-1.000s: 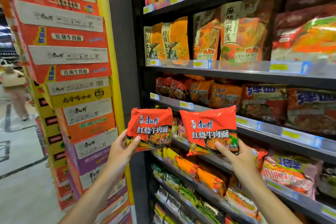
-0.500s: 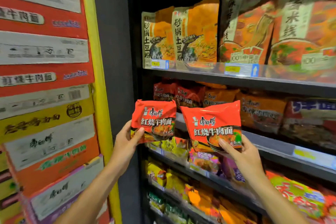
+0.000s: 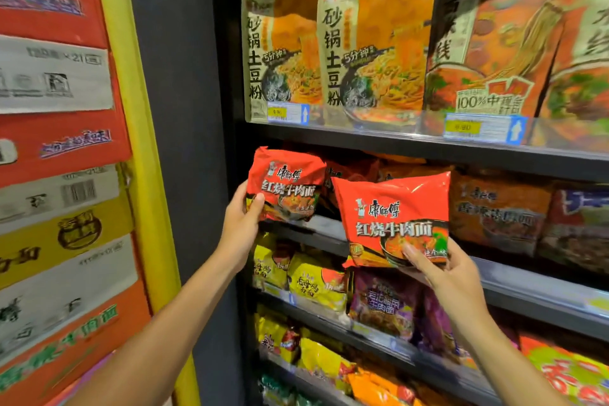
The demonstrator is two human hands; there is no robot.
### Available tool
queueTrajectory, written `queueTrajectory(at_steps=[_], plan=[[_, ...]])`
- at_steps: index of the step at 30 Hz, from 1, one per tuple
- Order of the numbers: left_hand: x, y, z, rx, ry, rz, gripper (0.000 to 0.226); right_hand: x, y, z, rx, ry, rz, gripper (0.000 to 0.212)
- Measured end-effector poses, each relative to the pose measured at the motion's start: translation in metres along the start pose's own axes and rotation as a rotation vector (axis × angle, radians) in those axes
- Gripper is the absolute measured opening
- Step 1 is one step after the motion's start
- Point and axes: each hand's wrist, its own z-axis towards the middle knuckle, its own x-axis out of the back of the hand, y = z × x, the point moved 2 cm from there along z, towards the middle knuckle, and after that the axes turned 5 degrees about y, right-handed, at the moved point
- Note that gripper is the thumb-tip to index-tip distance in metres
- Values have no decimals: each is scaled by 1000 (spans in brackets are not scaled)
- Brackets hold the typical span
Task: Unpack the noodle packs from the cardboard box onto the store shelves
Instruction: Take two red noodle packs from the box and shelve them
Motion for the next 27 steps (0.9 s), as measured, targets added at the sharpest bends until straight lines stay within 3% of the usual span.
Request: queueTrajectory(at_steps=[7, 12, 20, 24, 27], plan=[[-21, -6, 53, 8, 88, -4, 25, -5, 3, 18, 12, -10, 14, 37], [-39, -15, 70, 65, 315, -25, 18, -4, 4, 24, 41, -15, -2, 32], [-81, -11, 86, 178, 669, 44, 24, -6, 7, 33, 22, -15, -13, 33], [-87, -23, 100, 366, 749, -23, 33, -5, 8, 32, 9, -14, -9, 33], [-89, -25, 117, 398, 749, -76, 37, -5, 8, 31, -1, -12, -7, 33]])
